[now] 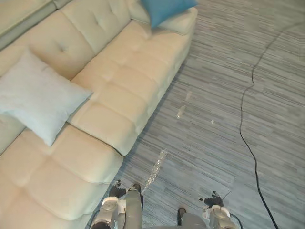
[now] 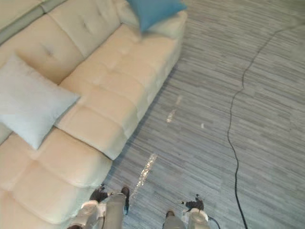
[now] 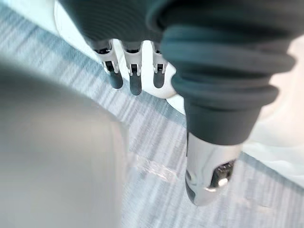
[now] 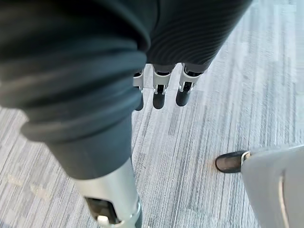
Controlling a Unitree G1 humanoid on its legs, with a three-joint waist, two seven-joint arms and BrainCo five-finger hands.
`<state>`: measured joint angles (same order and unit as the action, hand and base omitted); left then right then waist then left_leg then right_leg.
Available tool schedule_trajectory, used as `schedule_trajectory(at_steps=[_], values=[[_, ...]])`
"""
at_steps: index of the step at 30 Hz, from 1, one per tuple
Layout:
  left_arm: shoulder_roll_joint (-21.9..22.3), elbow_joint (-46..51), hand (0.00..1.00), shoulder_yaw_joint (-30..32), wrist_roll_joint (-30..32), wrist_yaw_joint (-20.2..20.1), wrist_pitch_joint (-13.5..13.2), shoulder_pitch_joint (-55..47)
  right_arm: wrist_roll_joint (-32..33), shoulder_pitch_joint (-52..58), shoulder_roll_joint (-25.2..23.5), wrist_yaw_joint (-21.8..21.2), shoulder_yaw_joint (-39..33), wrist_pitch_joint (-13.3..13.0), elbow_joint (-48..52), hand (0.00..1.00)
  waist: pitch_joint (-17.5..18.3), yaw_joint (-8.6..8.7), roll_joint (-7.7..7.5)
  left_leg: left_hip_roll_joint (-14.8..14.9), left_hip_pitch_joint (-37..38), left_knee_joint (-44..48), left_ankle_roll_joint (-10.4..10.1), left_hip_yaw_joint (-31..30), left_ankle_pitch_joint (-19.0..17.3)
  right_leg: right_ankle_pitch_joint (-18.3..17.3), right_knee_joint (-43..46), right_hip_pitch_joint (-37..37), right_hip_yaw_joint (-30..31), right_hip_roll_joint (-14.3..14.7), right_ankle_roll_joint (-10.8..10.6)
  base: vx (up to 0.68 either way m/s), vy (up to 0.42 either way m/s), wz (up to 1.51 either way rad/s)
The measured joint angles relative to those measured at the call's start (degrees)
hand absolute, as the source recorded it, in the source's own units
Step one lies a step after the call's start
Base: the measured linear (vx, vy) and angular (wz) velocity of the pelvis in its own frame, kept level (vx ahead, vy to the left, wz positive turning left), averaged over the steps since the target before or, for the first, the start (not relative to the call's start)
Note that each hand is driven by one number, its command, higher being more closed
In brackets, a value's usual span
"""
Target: Pick up cushions and gather them together orderly.
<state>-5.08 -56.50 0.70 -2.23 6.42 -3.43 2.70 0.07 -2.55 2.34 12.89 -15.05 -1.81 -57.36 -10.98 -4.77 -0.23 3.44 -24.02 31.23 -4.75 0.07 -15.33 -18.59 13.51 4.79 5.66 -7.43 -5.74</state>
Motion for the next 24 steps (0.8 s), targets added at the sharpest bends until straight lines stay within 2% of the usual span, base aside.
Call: schedule_trajectory(at_steps=[2, 3, 5, 8, 9, 10, 11, 13, 14, 15, 16, 17, 18, 19, 21, 22, 23, 24], values=[[-0.39, 0.04, 0.0, -0.02, 0.45, 0.02, 0.04, -0.04, -0.01, -0.2, -0.01, -0.43, -0.03, 0.35, -0.39, 0.0, 0.53, 0.08, -0.6, -0.52, -0.48, 1.42, 0.84, 1.99, -2.15, 1.74, 0.8, 1.29, 1.48, -1.36, -2.63, 0.21, 0.185, -0.4], [-0.48, -0.02, 0.0, 0.0, 1.03, 0.07, 0.12, -0.04, -0.02, -0.36, -0.01, -0.58, -0.06, 0.41, -0.42, 0.0, 0.64, 0.13, -0.64, -0.92, -0.25, 1.57, 1.14, 2.47, -2.73, 2.14, 2.21, 2.04, 1.39, -1.66, -2.92, 0.28, 0.158, -0.44], [-0.53, -0.25, 0.0, 0.03, 1.31, 0.18, 0.44, -0.04, -0.02, -1.08, -0.03, -0.63, -0.46, 0.42, -0.4, 0.0, 0.82, 0.15, -0.57, -1.13, 0.45, 1.83, 2.33, 2.9, -2.4, 2.66, 9.2, 5.46, 1.06, -1.72, -2.94, 0.26, 0.101, -0.38], [-0.8, 0.04, 0.0, -0.65, 2.09, 0.64, 0.98, -1.19, -0.03, -1.33, -0.15, -0.75, -0.3, 0.49, -0.41, 0.0, 0.75, 0.66, -0.47, -0.7, 6.98, -1.25, 3.01, 3.15, -2.68, 7.7, 25.59, 11.39, -4.22, -3.25, -3.62, 0.32, 0.036, -0.35], [-0.74, 0.3, 0.0, -0.63, 2.05, 0.92, 1.28, -1.39, -0.03, -1.36, -0.24, -0.79, -0.15, 0.41, -0.23, 0.0, 0.54, 1.05, -0.22, 0.06, 10.83, -3.15, 3.48, 3.88, -3.01, 5.94, 32.89, 13.9, -7.68, -3.98, -2.64, 0.27, 0.0, -0.35], [-0.87, 0.27, 0.0, -0.58, 2.05, 1.01, 1.41, -1.47, -0.03, -1.32, -0.21, -0.79, 0.08, 0.37, -0.08, 0.0, 0.49, 1.27, -0.2, 0.4, 12.53, -3.9, 3.48, 4.13, -3.01, 4.67, 35.44, 15.13, -9.77, -4.37, -1.45, 0.31, -0.033, -0.38], [-0.93, 0.26, 0.0, -0.46, 2.01, 1.16, 1.39, -1.71, -0.05, -1.31, -0.2, -0.76, 0.12, 0.36, 0.21, 0.0, 0.28, 1.39, 0.27, 1.23, 15.46, -5.57, 3.42, 4.76, -3.04, 2.93, 37.19, 17.55, -14.54, -4.7, 0.91, 0.34, -0.1, -0.41], [-0.83, 0.2, 0.0, -0.05, 2.01, 1.15, 1.33, -1.37, -0.07, -1.61, -0.02, -0.75, 1.11, 0.29, 0.2, 0.0, 0.1, 1.32, 0.54, 2.39, 19.28, -8.1, 3.33, 6.35, -3.03, 2.51, 31.77, 20.57, -18.93, -3.81, 2.05, 0.33, -0.152, -0.36], [-0.96, 0.15, 0.0, -0.08, 2.04, 1.13, 1.12, -1.34, -0.1, -1.36, 0.01, -0.63, 2.04, 0.22, 0.17, 0.0, 0.43, 1.59, -0.11, 2.4, 20.35, -8.33, 2.47, 6.67, -3.37, 6.12, 22.08, 21.12, -19.3, -2.29, 2.42, 0.3, -0.194, 0.01], [-1.87, -0.09, 0.0, -0.11, 2.08, 1.02, 1.09, -1.39, -0.11, -0.2, -0.2, -0.39, 2.26, 0.07, 0.09, 0.0, 1.09, 2.03, -2.33, 0.44, 20.83, -8.04, 1.31, 5.67, -4.09, 15.19, 12.75, 21.15, -17.93, -2.17, 5.34, 0.3, -0.22, 0.03], [-0.63, -0.87, 0.0, 0.14, 2.09, 1.06, 1.14, -0.85, -0.09, -0.2, 0.82, -0.47, 2.2, 0.1, -0.22, 0.0, 0.86, 2.0, -1.43, 1.24, 21.38, -8.08, -0.15, 4.53, -5.19, 13.82, 14.78, 21.24, -18.16, -1.81, 6.16, 0.3, -0.224, 0.01], [0.6, -1.41, 0.0, 0.06, 2.11, 1.0, 1.07, -1.1, -0.08, -0.09, 2.24, -0.45, 2.13, 0.12, -0.52, 0.0, 1.25, 2.02, 0.96, 3.34, 21.14, -8.36, -0.72, 2.56, -5.54, 12.72, 14.96, 21.28, -18.6, -0.01, 6.26, 0.29, -0.208, -0.04], [1.44, -1.63, 0.0, 0.06, 2.11, 1.08, 1.1, -1.17, -0.01, 0.24, 2.78, -0.51, 1.97, 0.1, -0.63, 0.0, 1.38, 2.66, 1.78, 4.11, 21.38, -8.92, -0.72, 1.81, -5.53, 10.72, 14.86, 21.26, -19.4, 0.76, 6.45, 0.29, -0.187, 0.09], [1.7, -1.76, 0.0, 0.04, 2.09, 1.05, 1.12, -1.16, -0.03, 0.26, 2.78, -0.35, 1.54, 0.08, -0.67, 0.0, 1.55, 3.05, 2.15, 4.72, 21.1, -8.64, -1.28, 1.15, -5.15, 9.77, 15.15, 21.2, -20.33, 0.89, 6.94, 0.3, -0.209, 0.38], [1.9, -2.66, 0.0, 0.09, 2.11, 0.95, 1.16, -1.05, -0.02, 0.74, 2.64, -0.22, -0.46, 0.06, -1.78, 0.0, 1.23, 4.21, 2.74, 7.2, 18.82, 0.56, -3.45, -0.59, -2.82, 7.63, 13.9, 16.5, -23.44, 2.7, 8.46, 0.31, -0.236, 0.44], [1.91, -2.72, 0.0, 0.11, 2.11, 0.94, 1.26, -1.24, -0.02, 1.0, 2.6, -0.14, -0.46, 0.09, -2.3, 0.0, 1.2, 4.05, 2.69, 7.82, 17.63, 5.16, -3.48, -0.89, -0.83, 7.22, 12.82, 14.27, -23.88, 3.34, 8.91, 0.28, -0.197, 0.24], [2.01, -2.67, 0.0, 0.02, 2.12, 0.78, 1.22, -1.46, -0.01, 1.7, 2.34, 0.04, -0.42, 0.03, -2.3, 0.0, 0.97, 3.23, 2.31, 8.45, 14.71, 13.08, -2.37, -0.85, 3.79, 6.83, 10.24, 10.33, -24.17, 3.81, 9.3, 0.24, -0.136, 0.13], [1.94, -2.52, 0.0, 0.02, 2.12, 0.68, 0.86, -1.16, 0.05, 1.95, 2.23, 0.23, -0.41, -0.01, -2.29, 0.0, 0.82, 2.85, 2.2, 8.41, 12.85, 17.34, -1.82, -0.53, 2.81, 6.73, 8.2, 7.76, -24.16, 4.16, 9.47, 0.28, -0.131, 0.13]])
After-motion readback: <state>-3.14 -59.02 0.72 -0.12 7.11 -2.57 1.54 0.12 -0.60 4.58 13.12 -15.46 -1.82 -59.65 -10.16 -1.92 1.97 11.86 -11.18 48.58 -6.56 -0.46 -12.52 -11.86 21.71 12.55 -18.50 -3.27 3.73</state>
